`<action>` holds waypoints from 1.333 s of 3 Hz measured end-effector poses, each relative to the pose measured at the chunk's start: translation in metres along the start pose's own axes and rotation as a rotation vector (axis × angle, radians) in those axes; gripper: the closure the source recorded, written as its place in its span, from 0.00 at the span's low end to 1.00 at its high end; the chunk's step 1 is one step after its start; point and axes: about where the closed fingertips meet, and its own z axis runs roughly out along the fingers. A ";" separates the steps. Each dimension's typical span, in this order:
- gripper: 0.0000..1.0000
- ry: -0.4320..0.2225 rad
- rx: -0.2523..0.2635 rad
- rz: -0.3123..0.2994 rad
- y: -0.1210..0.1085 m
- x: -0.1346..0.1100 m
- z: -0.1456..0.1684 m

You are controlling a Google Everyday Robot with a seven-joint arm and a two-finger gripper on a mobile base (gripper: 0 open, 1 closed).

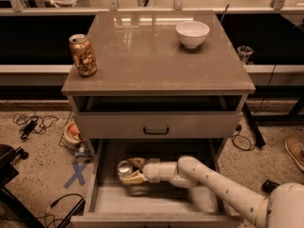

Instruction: Place 7up can into middle drawer

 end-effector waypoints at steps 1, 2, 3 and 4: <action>0.36 -0.001 -0.004 0.000 0.001 0.000 0.002; 0.12 -0.003 -0.007 0.001 0.002 -0.001 0.004; 0.00 -0.004 -0.011 0.001 0.003 -0.001 0.006; 0.00 -0.004 -0.011 0.001 0.003 -0.001 0.006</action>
Offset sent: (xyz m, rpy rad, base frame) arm -0.0008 0.0021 0.0002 0.0015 0.0006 0.0035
